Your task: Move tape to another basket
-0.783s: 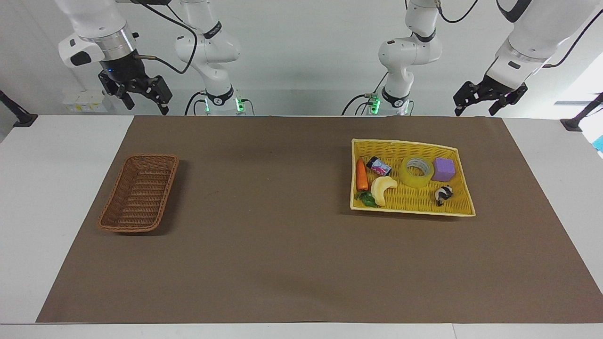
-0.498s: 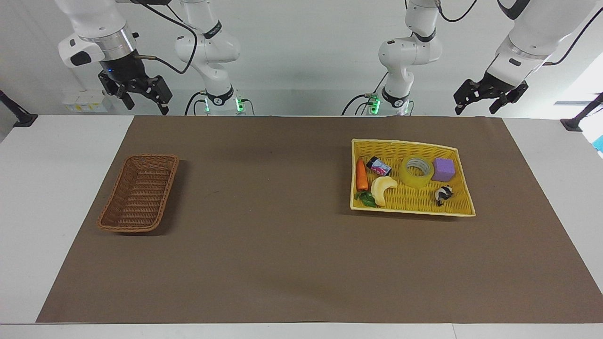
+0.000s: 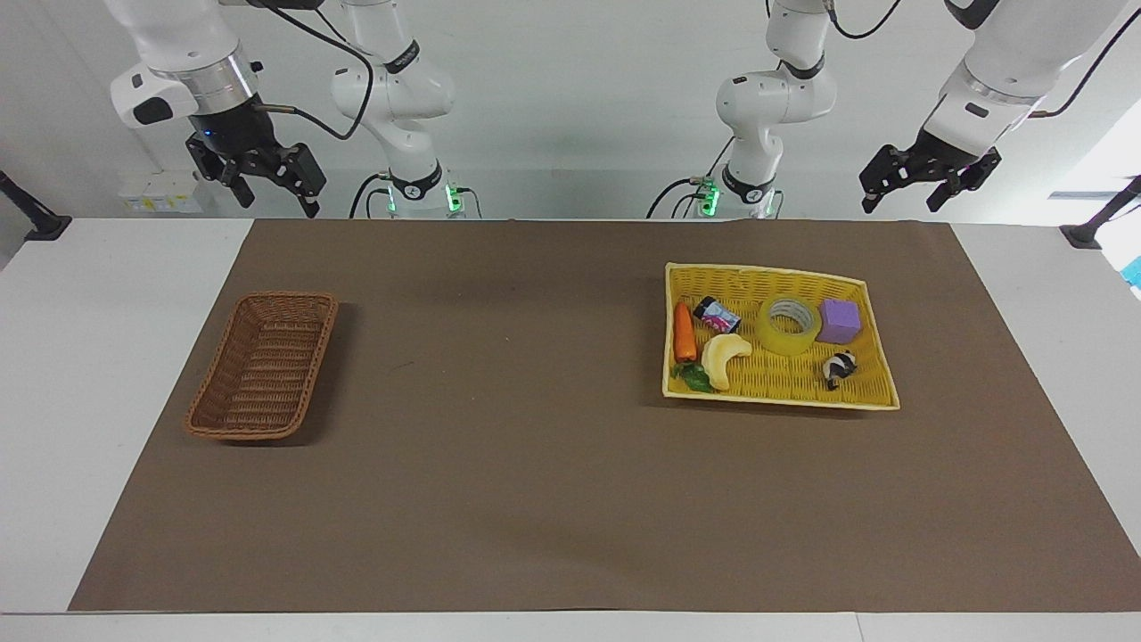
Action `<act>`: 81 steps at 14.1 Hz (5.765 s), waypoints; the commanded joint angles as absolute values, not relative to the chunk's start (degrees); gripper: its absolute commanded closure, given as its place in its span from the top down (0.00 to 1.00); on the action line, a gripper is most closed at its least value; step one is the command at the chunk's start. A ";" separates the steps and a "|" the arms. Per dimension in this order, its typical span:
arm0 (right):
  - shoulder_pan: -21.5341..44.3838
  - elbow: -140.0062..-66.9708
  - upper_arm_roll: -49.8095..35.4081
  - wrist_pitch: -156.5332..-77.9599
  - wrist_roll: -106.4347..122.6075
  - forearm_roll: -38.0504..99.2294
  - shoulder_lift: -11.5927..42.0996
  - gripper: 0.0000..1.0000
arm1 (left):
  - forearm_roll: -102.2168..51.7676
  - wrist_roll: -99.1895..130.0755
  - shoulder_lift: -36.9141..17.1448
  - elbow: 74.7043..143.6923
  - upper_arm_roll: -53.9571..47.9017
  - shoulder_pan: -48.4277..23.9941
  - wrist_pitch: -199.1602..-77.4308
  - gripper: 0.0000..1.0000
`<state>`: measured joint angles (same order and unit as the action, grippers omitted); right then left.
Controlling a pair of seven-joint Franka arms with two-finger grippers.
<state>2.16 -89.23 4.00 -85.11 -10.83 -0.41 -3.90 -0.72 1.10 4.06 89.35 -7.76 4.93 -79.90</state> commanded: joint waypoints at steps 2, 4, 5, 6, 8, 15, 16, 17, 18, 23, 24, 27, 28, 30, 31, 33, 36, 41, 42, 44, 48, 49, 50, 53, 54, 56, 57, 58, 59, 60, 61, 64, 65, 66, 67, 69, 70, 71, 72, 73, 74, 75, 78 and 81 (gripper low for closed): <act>1.76 -90.44 3.87 -85.69 -9.84 0.00 -4.92 1.00 | -1.58 1.41 7.72 94.47 -7.47 5.27 -81.47 1.00; 1.76 -90.44 3.87 -85.69 -9.84 0.00 -5.01 1.00 | -1.58 1.58 8.44 96.06 -7.47 5.19 -82.79 1.00; 1.76 -90.44 3.87 -85.69 -9.84 0.00 -4.92 1.00 | -1.67 1.84 8.52 96.67 -7.47 5.01 -83.14 1.00; 1.76 -90.44 3.87 -85.69 -9.84 0.00 -5.01 1.00 | -1.67 1.93 8.70 96.94 -7.47 5.01 -83.41 1.00; 1.76 -90.44 3.87 -85.69 -9.84 0.00 -4.92 1.00 | -1.67 2.11 8.79 97.90 -7.47 5.01 -83.76 1.00; 1.76 -90.44 3.87 -85.69 -9.84 0.00 -4.92 1.00 | -1.76 7.81 8.96 103.44 -7.56 4.75 -88.50 1.00; 1.76 -90.44 3.87 -85.69 -9.84 0.00 -5.01 1.00 | -1.76 9.13 8.88 104.14 -7.56 4.75 -89.11 1.00; 1.76 -90.44 3.87 -85.69 -9.84 0.00 -4.92 1.00 | -1.76 10.62 8.96 105.37 -7.56 4.49 -89.90 1.00; 1.76 -90.44 3.87 -85.69 -9.84 0.00 -5.01 1.00 | -1.76 13.33 9.23 106.77 -7.56 3.61 -91.48 1.00; 1.76 -90.44 3.87 -85.69 -9.84 0.00 -4.92 1.00 | -1.85 16.52 10.20 112.93 -7.47 4.04 -95.71 1.00; 1.76 -90.44 3.87 -85.69 -9.84 0.00 -4.92 1.00 | -1.85 16.70 10.20 113.64 -7.47 4.22 -95.89 1.00; 1.76 -90.44 3.87 -85.69 -9.84 0.00 -4.92 1.00 | -3.33 17.83 10.20 118.55 -7.38 4.66 -100.10 1.00; 1.76 -90.44 3.87 -85.69 -9.84 0.00 -4.92 1.00 | -3.34 19.58 9.93 120.22 -7.38 4.66 -101.59 1.00; 1.76 -90.44 3.87 -85.69 -9.84 0.00 -4.92 1.00 | -3.34 26.59 10.19 124.52 -7.38 4.22 -106.76 1.00; 1.76 -90.44 3.87 -85.69 -9.84 0.00 -4.92 1.00 | -3.51 30.11 10.20 125.76 -7.47 4.31 -108.44 1.00; 1.76 -90.44 3.87 -85.69 -9.84 0.00 -4.92 1.00 | -4.30 34.61 9.93 127.69 -7.38 3.87 -110.12 1.00; 1.76 -90.44 3.87 -85.69 -9.84 0.00 -4.92 1.00 | -4.39 36.73 10.20 136.20 -7.56 2.21 -119.24 0.87; 1.76 -90.44 3.87 -85.61 -9.84 0.00 -4.92 1.00 | -4.39 36.56 10.72 143.08 -7.47 0.97 -126.12 0.84; 1.76 -90.44 3.87 -85.69 -9.84 0.00 -5.01 1.00 | -4.39 36.39 10.81 143.96 -7.47 0.97 -126.82 0.84; 1.76 -90.44 3.87 -85.69 -9.84 0.00 -4.92 1.00 | -4.39 35.95 10.90 145.63 -7.47 0.97 -128.75 0.84; 1.76 -90.44 3.87 -85.69 -9.84 0.00 -5.01 1.00 | -4.39 36.73 10.38 145.38 -7.29 1.14 -129.46 0.79; 1.76 -90.44 3.87 -85.69 -9.84 0.00 -5.01 1.00 | -4.39 36.83 10.02 144.33 -7.29 1.58 -129.38 0.79; 1.76 -90.44 3.87 -85.69 -9.84 0.00 -5.01 1.00 | -4.39 37.70 10.11 143.88 -7.29 1.84 -129.03 0.79; 1.76 -90.44 3.87 -85.69 -9.84 0.00 -5.01 1.00 | -4.39 40.78 9.76 141.59 -7.21 2.29 -128.32 0.79; 1.76 -90.44 3.87 -85.69 -9.84 0.00 -4.92 1.00 | -4.39 40.43 9.93 142.03 -7.12 2.55 -128.41 0.76; 1.76 -90.44 3.87 -85.69 -9.84 0.00 -4.92 1.00 | -4.39 39.03 10.81 143.87 -7.21 3.95 -129.11 0.67; 1.76 -90.44 3.87 -85.69 -9.84 0.00 -4.92 1.00 | -4.39 38.68 10.64 144.14 -7.29 3.87 -129.46 0.64; 1.76 -90.44 3.87 -85.69 -9.84 0.00 -5.01 1.00 | -4.39 38.58 10.55 145.45 -7.21 3.35 -130.68 0.62; 1.76 -90.44 3.87 -85.69 -9.84 0.00 -4.92 1.00 | -4.39 38.41 10.81 146.59 -7.29 3.34 -132.09 0.58; 1.76 -90.44 3.87 -85.69 -9.84 0.00 -4.92 1.00 | -4.39 37.89 10.81 146.60 -7.21 3.43 -132.01 0.50; 1.76 -90.44 3.87 -85.69 -9.84 0.00 -4.92 1.00 | -4.39 37.36 10.90 146.60 -7.29 3.60 -131.66 0.41; 1.76 -90.44 3.87 -85.69 -9.84 0.00 -5.01 1.00 | -4.31 36.21 10.29 145.64 -7.29 3.17 -131.23 0.09; 1.76 -90.44 3.87 -85.69 -9.84 0.00 -5.01 1.00 | -4.31 36.12 10.11 144.94 -7.38 2.90 -130.26 0.00; 1.76 -90.44 3.87 -85.69 -9.84 0.00 -5.01 1.00 | -4.31 36.04 9.93 144.15 -7.38 2.73 -129.73 0.00; 1.76 -90.44 3.87 -85.69 -9.84 0.00 -4.92 1.00 | -4.31 35.86 10.19 143.01 -7.38 2.72 -128.68 0.00; 1.76 -90.44 3.87 -85.69 -9.84 0.00 -4.92 1.00 | -4.31 35.42 9.93 138.63 -7.30 2.72 -124.04 0.00; 1.76 -90.44 3.87 -85.69 -9.84 0.00 -5.01 1.00 | -4.31 34.11 9.67 136.52 -7.29 2.81 -122.53 0.00; 1.76 -90.44 3.87 -85.69 -9.84 0.00 -5.01 1.00 | -4.31 32.88 9.58 134.32 -7.29 3.07 -121.04 0.00; 1.76 -90.44 3.87 -85.69 -9.84 0.00 -5.01 1.00 | -4.31 31.39 9.49 132.56 -7.21 2.90 -119.11 0.00; 1.76 -90.44 3.87 -85.69 -9.84 0.00 -5.01 1.00 | -4.31 28.94 9.41 130.62 -7.29 2.90 -117.53 0.00; 1.76 -90.44 3.87 -85.69 -9.84 0.00 -5.01 1.00 | -4.31 26.91 9.23 128.60 -7.29 3.07 -116.20 0.00; 1.76 -90.44 3.87 -85.69 -9.84 0.00 -5.01 1.00 | -4.22 25.07 8.62 126.67 -7.21 3.25 -114.54 0.00; 1.76 -90.44 3.87 -85.69 -9.84 0.00 -5.01 1.00 | -3.87 16.30 6.77 119.99 -7.12 3.69 -108.48 0.00; 1.76 -90.44 3.87 -85.69 -9.84 0.00 -4.92 1.00 | -3.78 8.98 4.49 113.40 -7.03 5.71 -104.08 0.00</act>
<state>2.16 -89.23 4.00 -85.11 -10.82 -0.41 -3.90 -4.05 13.33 7.61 119.56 -7.10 3.98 -108.41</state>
